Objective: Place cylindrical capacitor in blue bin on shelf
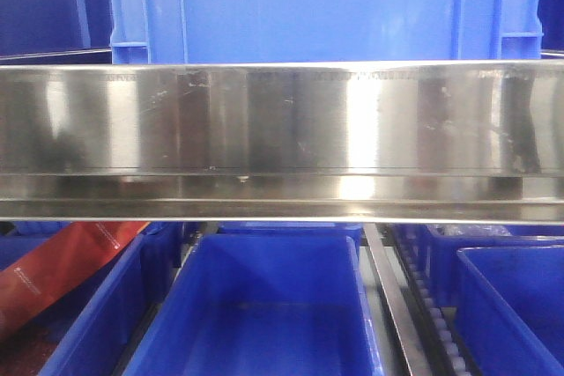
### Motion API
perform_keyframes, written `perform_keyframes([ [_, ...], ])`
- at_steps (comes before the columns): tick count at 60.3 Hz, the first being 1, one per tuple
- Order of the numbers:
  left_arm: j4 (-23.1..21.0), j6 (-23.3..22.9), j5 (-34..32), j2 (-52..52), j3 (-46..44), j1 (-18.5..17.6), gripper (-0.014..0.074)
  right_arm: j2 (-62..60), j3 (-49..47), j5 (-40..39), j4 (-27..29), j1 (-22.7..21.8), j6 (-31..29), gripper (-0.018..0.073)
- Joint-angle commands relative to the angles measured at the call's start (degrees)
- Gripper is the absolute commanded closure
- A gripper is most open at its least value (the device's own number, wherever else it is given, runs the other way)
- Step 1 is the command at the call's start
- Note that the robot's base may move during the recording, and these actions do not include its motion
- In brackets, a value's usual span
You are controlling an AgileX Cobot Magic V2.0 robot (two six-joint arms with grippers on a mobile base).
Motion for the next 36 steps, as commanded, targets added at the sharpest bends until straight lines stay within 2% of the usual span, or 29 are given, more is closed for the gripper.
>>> perform_keyframes([
  [1,-0.43,0.18,-2.21,-0.33,0.28,0.07,0.0707,-0.29,0.02,-1.03,-0.45,-0.21,-0.03,0.0721],
  [36,-0.43,0.18,-2.17,-0.33,0.28,0.07,0.0707,-0.28,0.02,-1.13,-0.45,-0.21,-0.03,0.0721],
])
